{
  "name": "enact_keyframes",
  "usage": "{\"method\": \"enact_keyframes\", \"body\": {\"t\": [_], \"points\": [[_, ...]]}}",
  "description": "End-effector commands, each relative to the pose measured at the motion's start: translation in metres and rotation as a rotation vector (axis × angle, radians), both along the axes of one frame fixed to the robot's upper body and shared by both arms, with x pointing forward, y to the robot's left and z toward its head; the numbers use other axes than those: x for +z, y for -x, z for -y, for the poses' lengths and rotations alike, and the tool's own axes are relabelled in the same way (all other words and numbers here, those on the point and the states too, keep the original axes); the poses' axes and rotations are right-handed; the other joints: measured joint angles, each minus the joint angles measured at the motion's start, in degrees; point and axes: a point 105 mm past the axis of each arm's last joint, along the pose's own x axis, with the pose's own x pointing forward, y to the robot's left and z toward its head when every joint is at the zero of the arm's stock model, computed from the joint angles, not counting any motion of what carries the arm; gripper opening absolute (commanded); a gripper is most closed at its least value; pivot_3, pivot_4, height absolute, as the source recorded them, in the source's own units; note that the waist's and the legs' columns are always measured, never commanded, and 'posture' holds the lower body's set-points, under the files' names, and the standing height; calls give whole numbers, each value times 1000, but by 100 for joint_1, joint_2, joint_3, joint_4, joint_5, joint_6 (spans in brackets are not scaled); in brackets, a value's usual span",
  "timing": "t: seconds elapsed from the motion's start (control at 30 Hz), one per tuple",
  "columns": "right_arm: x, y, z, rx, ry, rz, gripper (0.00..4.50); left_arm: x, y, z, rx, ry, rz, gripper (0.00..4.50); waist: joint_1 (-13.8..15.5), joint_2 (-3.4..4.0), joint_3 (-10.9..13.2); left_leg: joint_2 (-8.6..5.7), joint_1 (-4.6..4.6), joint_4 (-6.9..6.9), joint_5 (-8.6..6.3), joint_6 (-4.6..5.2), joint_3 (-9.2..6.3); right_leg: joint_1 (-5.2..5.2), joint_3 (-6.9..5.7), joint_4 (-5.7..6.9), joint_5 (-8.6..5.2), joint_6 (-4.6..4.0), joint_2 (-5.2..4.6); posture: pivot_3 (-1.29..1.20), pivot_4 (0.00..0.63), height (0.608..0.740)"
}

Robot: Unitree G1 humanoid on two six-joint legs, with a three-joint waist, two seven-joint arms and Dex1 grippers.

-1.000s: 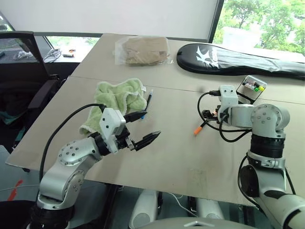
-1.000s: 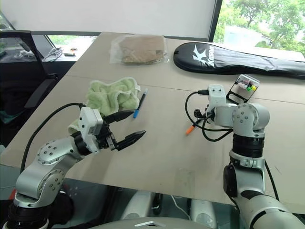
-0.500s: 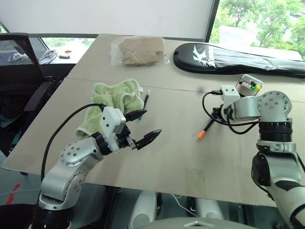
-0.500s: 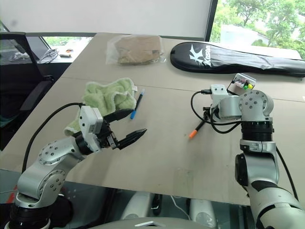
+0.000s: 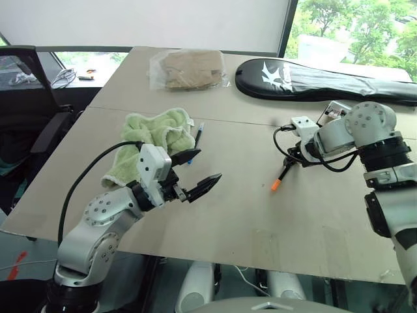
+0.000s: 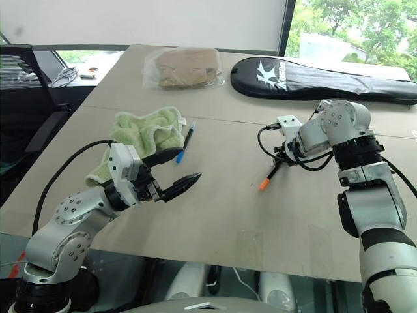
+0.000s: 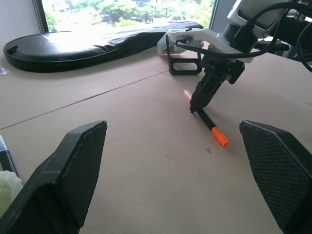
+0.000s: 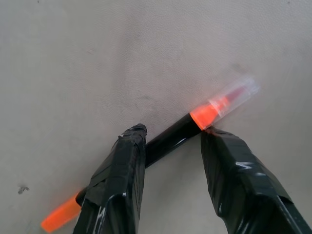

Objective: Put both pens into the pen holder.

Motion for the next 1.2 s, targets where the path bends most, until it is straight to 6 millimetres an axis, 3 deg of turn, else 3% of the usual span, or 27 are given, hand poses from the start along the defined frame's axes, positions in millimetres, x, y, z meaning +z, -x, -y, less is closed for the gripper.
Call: {"method": "enact_keyframes", "body": {"t": [0.03, 0.1, 0.13, 0.2, 0.43, 0.53, 0.73, 0.9, 1.0, 1.2], "points": [[4, -1, -4, 57, 26, 16, 1689, 11, 5, 0, -1, 6, 48, 4500, 0, -1, 0, 0, 0, 0, 0, 0, 0, 0, 0, -1, 0, 0, 0, 0, 150, 740], [3, -1, -5, 83, 32, 20, 1096, 11, 6, -1, 3, 6, 47, 4500, -2, 0, 0, 2, 1, 0, 0, 0, 1, 0, 0, -1, -2, 3, 0, 0, 150, 740], [4, -1, -6, 100, 37, 30, 581, 11, 7, -1, 5, 6, 47, 4500, 0, 0, 0, 3, 1, 0, 0, -1, 1, -1, 1, -1, -3, 4, -1, 0, 150, 740], [4, 1, -6, 139, 46, 40, 193, 11, 7, -2, 8, 6, 45, 4500, 1, 0, 0, 4, 1, 0, -1, -1, -1, -2, -1, -1, -3, 4, 0, 0, 150, 740], [7, 13, -8, 382, 79, 86, 193, 9, 7, -1, 7, 6, 41, 4500, 16, 5, 6, 5, -14, -1, -7, -11, 1, -16, -1, -7, 0, -2, -4, 0, 150, 740], [8, 13, -7, 443, 86, 98, 1363, 9, 7, -1, 2, 3, 41, 4500, 13, 4, 8, 4, -26, -1, -8, -13, 3, -32, 0, -9, 0, -2, -4, 0, 150, 740], [10, 2, -2, 413, 96, 100, 4260, 7, 6, 0, -15, -20, 43, 4500, 9, 4, 9, 8, -26, -1, -9, -16, 5, -36, 0, -8, 1, -3, -4, 0, 150, 740], [8, -5, -6, 357, 73, 62, 4391, 7, 6, 0, -19, -22, 43, 4500, 0, 1, 7, 9, -23, 4, -10, -17, 7, -34, 2, -8, 5, -8, -7, 0, 150, 740], [3, -5, -7, 356, 75, 46, 3467, 7, 6, 0, -16, -24, 44, 4500, -1, -2, 5, 10, -20, 5, -11, -18, 7, -34, 2, -8, 8, -12, -7, 0, 150, 740], [1, -4, -9, 441, 109, 113, 777, 6, 8, 0, -8, -21, 43, 4500, 0, -1, 6, 11, -20, 3, -20, -35, 7, -34, 2, -8, 8, -13, -6, 0, 150, 740]]}}
